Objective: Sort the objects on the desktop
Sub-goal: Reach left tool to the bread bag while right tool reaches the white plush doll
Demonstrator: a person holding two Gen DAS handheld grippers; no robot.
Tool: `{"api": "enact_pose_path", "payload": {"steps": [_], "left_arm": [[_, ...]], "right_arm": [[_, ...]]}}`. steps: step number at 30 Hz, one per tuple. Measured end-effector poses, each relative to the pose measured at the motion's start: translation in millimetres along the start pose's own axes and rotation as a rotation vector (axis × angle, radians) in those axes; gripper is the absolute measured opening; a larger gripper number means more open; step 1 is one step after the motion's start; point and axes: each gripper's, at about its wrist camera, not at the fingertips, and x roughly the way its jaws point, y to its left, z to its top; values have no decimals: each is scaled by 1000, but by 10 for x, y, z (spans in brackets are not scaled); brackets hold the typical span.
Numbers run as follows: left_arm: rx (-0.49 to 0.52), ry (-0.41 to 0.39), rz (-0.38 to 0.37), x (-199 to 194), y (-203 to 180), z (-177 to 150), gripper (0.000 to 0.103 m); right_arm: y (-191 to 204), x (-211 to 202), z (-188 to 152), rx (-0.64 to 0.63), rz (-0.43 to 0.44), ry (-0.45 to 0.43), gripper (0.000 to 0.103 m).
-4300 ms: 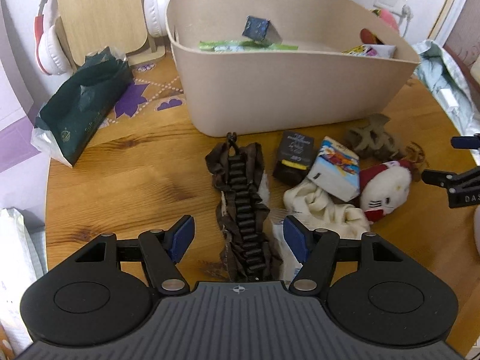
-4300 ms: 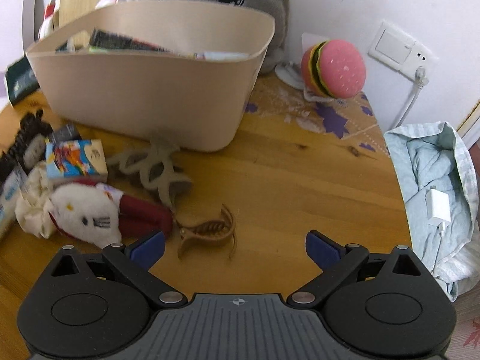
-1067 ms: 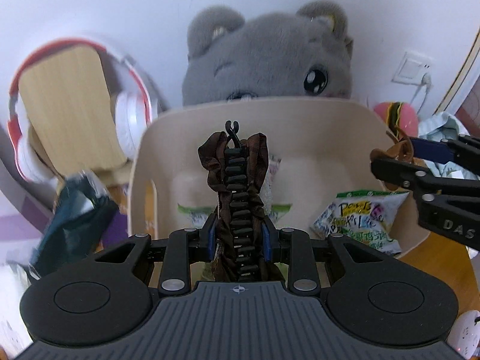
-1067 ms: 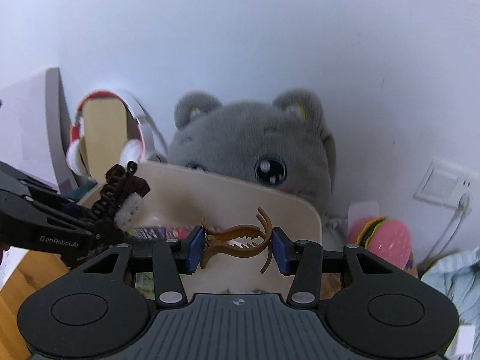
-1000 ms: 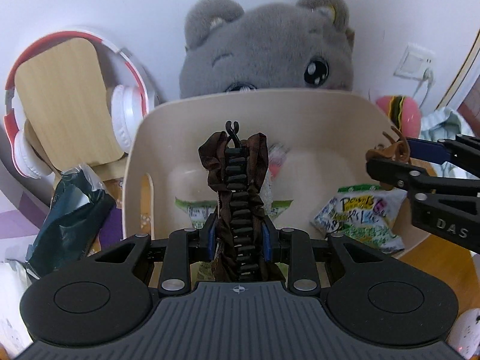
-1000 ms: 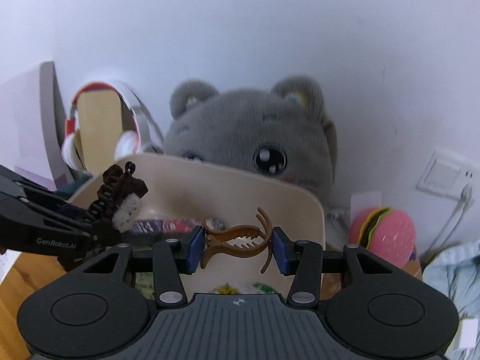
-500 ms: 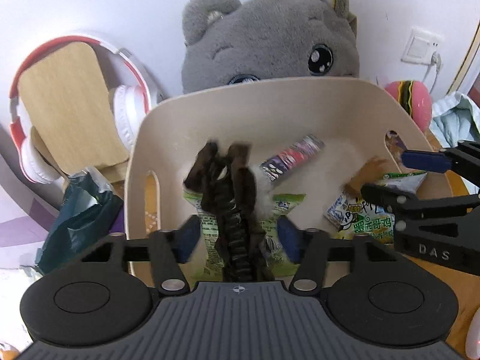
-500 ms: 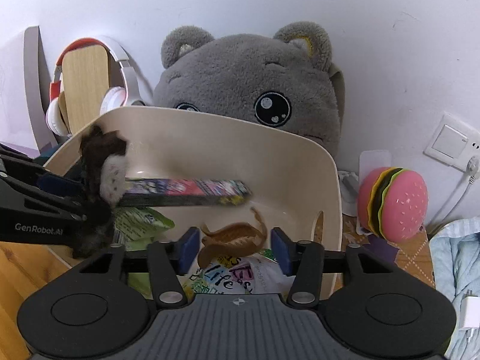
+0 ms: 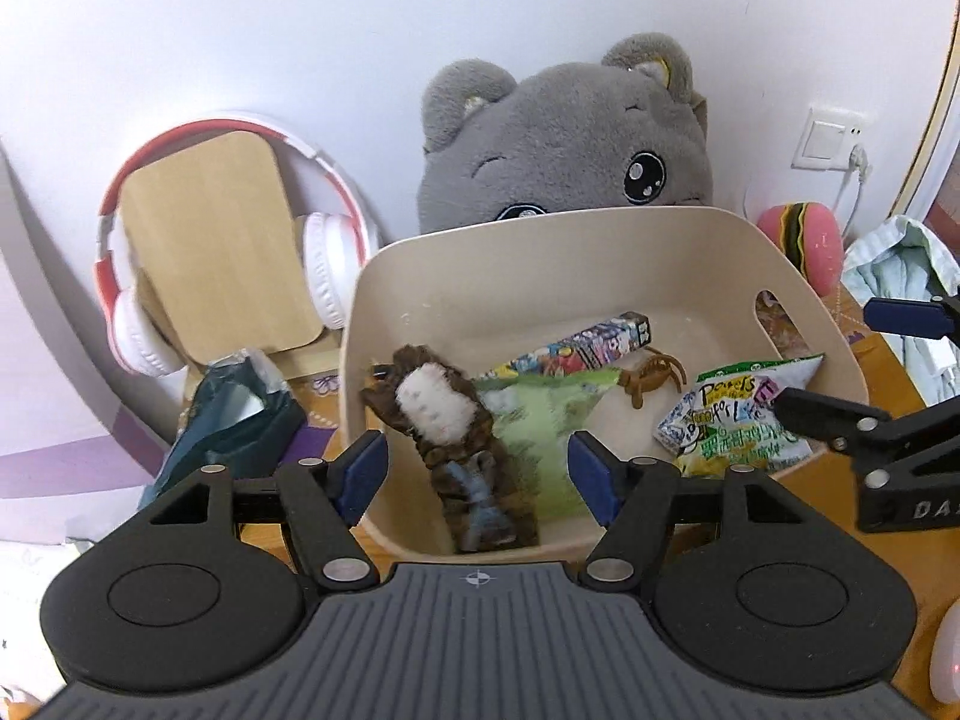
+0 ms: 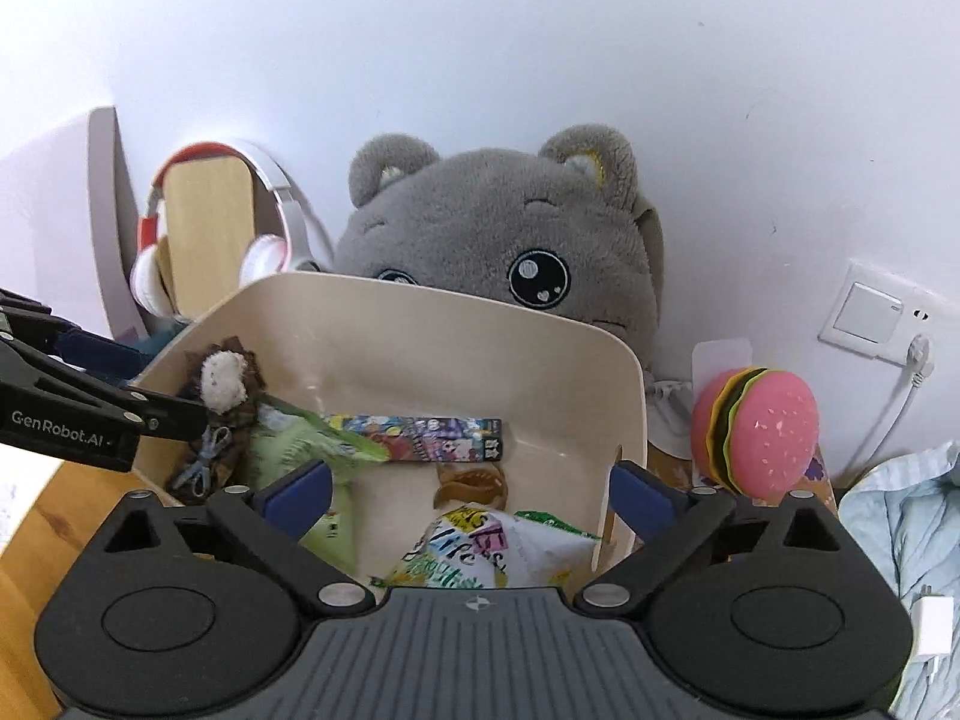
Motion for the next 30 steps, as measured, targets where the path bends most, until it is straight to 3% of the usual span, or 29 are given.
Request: {"api": "enact_pose_path", "payload": {"steps": [8,12,23,30], "left_arm": [[6,-11,-16,-342,139,-281,69],[19,35,-47,-414,146,-531,70],[80,237,-119,-179,-22,-1368,70],[102,308,-153,-15,-175,-1638,70]], "right_arm": [[-10,-284,-166,70,18,-17,103],[17,-376,-319,113,15,-1,103],[296,-104,-898,217,-58,194,103],[416,154,-1080,291,-54,287,103]]}}
